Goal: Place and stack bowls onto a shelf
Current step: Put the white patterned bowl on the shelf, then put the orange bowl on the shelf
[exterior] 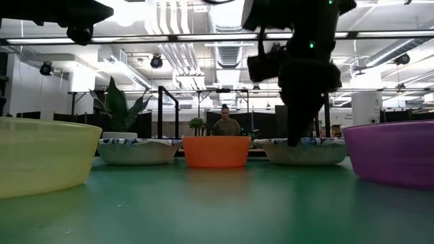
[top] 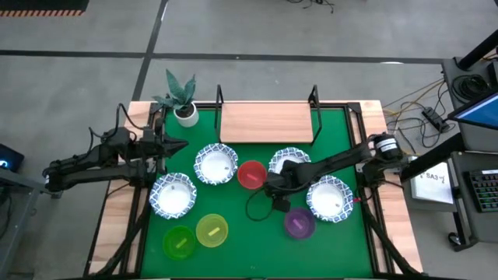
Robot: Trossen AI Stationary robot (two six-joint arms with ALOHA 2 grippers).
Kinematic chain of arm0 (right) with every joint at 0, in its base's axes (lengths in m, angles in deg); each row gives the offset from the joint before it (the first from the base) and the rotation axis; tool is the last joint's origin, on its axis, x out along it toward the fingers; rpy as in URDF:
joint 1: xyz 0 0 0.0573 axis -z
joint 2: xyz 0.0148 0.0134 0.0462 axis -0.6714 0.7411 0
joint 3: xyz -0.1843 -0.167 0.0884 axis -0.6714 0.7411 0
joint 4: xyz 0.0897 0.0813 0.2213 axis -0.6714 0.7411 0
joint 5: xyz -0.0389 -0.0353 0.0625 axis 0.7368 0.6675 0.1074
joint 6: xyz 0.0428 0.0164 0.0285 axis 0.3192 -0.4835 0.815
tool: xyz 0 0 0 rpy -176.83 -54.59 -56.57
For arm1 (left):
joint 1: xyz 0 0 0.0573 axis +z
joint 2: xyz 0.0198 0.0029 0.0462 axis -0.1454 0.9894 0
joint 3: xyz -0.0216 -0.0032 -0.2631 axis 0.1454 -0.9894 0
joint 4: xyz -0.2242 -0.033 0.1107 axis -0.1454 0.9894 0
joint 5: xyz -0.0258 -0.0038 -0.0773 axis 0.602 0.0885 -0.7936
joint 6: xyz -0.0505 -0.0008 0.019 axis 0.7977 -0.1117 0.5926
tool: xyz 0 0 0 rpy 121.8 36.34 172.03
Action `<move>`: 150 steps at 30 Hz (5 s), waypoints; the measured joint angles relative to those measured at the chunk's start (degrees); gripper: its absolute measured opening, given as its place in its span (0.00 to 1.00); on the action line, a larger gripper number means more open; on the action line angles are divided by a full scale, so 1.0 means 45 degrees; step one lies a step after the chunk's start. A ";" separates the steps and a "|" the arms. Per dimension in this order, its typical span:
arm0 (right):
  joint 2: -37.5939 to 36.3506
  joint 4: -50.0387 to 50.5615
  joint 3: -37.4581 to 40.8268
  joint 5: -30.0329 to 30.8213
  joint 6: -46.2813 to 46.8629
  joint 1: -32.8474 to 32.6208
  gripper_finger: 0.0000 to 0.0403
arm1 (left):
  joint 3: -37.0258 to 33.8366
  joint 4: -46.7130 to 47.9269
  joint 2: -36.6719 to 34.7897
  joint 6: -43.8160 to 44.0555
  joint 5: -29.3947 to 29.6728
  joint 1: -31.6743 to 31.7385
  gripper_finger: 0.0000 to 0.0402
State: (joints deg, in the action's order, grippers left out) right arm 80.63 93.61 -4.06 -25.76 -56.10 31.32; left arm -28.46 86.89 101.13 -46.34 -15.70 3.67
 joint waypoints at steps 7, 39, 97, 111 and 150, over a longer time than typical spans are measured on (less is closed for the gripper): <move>0.0589 0.0016 -0.0010 -0.0001 -0.0066 0.0216 0.29 | 0.0000 0.0021 -0.0005 -0.0001 0.0004 0.0001 0.00; -0.0815 0.2883 -0.4698 0.3687 -0.5404 0.3339 0.03 | 0.0000 0.0125 0.0034 0.0029 0.0009 0.0000 0.00; -0.7845 -0.6899 0.5329 -0.0280 -0.5199 0.2802 0.51 | -0.0010 -0.2479 0.3468 0.4719 0.0009 -0.1145 0.00; -1.0473 -0.8557 0.6086 -0.1672 -0.7576 0.2269 0.51 | 0.1682 -0.3361 0.8898 0.6260 0.1679 -0.3316 0.00; -1.4405 -1.1304 0.9627 -0.3714 -0.8909 0.2167 0.51 | 1.0778 0.4566 1.9195 0.3205 0.2179 -0.5192 0.24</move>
State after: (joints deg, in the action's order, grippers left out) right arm 15.81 42.74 39.26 -42.47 -96.18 41.07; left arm 20.04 107.43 187.51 -31.92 -5.90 -19.69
